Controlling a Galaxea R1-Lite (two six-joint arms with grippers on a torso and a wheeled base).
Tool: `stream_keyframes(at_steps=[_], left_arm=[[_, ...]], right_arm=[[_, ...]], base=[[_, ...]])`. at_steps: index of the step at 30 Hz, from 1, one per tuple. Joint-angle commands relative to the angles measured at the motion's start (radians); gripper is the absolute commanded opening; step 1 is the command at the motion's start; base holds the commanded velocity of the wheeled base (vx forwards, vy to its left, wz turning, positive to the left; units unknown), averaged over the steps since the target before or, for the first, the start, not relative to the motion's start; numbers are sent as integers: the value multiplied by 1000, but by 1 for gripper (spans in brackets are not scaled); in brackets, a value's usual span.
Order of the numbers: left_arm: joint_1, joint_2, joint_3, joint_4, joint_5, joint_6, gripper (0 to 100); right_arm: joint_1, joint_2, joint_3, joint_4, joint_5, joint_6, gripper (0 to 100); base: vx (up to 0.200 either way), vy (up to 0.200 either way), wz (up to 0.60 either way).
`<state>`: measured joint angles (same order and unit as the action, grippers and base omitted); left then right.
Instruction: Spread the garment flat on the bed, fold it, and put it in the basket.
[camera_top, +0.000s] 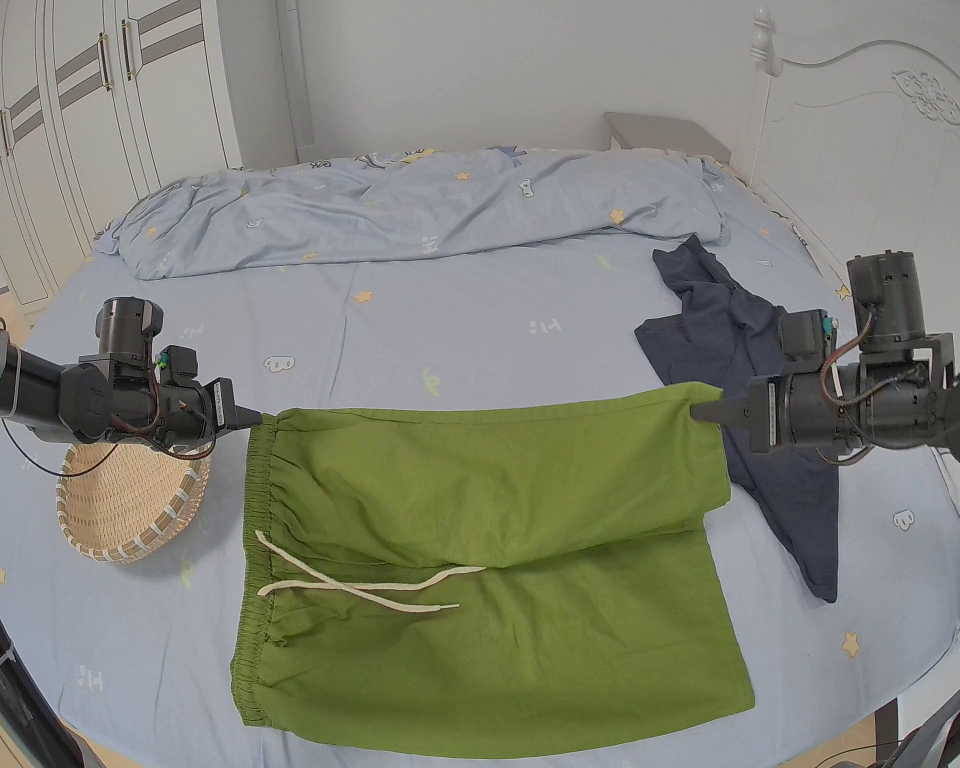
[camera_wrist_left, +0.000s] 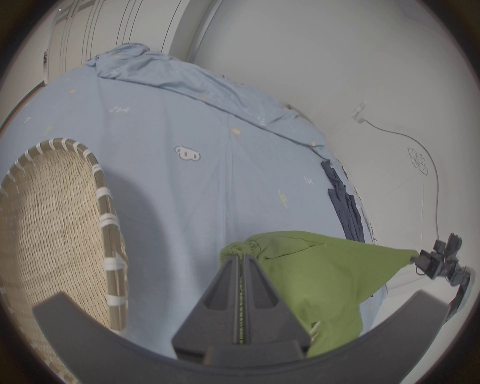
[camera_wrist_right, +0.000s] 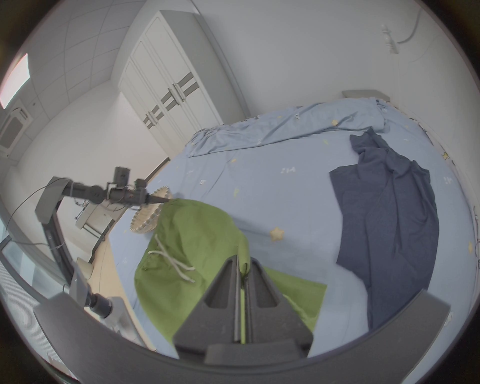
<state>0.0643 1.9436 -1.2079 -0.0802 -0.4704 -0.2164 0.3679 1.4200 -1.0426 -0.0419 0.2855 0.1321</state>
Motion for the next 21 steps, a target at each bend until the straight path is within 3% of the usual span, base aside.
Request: stream_keyframes(at_steps=[1, 15, 21], left_arm=[[34, 0, 82, -107, 18, -3, 0], [51, 11, 97, -181, 29, -8, 0], [40, 49, 73, -254, 30, 3, 0]], right_arm=[[-79, 174, -117, -32, 6, -3, 0], [-138, 445, -401, -93, -6, -6, 0], [-139, 537, -545, -85, -17, -54, 0]], base=[[0, 0, 0], [0, 0, 0], [0, 0, 0]])
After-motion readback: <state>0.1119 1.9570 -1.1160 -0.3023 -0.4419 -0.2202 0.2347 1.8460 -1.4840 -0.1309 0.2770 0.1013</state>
